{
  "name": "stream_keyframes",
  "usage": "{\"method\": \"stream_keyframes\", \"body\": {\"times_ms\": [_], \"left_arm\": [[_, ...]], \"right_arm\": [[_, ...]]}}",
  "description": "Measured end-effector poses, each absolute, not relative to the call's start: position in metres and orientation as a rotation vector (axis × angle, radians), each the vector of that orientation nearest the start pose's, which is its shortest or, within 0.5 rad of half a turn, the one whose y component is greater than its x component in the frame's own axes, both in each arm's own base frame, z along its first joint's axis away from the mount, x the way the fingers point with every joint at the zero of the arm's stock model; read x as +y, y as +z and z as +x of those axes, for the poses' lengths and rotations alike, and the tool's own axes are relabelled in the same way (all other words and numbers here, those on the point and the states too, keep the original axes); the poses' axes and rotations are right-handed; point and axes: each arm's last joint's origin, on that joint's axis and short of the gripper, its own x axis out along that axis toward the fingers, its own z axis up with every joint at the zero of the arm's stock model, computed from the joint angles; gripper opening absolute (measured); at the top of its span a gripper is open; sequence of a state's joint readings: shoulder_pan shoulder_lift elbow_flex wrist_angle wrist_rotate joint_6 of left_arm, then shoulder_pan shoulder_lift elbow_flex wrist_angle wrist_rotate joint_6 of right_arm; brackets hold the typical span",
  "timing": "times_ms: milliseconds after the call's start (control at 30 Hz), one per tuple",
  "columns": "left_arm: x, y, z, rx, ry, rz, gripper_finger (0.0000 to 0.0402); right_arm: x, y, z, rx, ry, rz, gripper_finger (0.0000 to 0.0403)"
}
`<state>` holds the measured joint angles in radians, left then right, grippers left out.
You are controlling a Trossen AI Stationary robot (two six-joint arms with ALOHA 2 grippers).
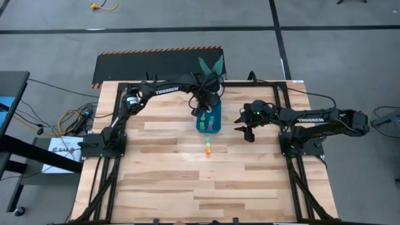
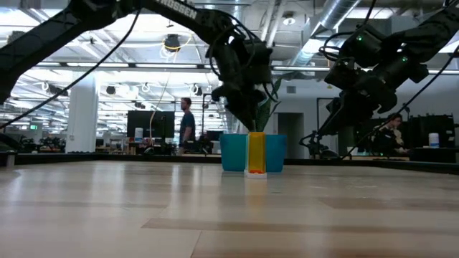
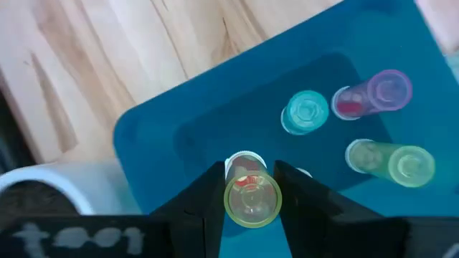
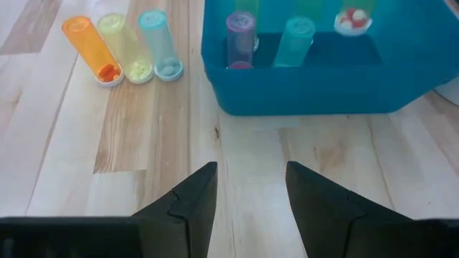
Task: Pick and place pill bottles into a basket
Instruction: Put the yellow pill bottle into the blue bin, then put the orange pill bottle into the blue bin
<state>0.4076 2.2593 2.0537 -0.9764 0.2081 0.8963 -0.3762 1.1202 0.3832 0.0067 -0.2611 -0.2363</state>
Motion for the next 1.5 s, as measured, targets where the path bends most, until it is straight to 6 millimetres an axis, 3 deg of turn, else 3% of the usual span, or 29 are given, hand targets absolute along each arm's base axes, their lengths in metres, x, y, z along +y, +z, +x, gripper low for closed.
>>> {"method": "stream_keyframes", "body": {"times_ms": [200, 1500], "left_arm": [[0.1848, 0.2177, 0.4416, 1.118, -0.335, 0.431, 0.01], [0.1817, 0.2175, 0.4416, 1.13, -0.32, 0.388, 0.0119]], "right_arm": [[-0.0653, 0.1571, 0.1872, 0.7, -0.025, 0.002, 0.0159], [-0.0653, 0.1571, 0.1872, 0.7, -0.028, 0.012, 0.0159]]}}
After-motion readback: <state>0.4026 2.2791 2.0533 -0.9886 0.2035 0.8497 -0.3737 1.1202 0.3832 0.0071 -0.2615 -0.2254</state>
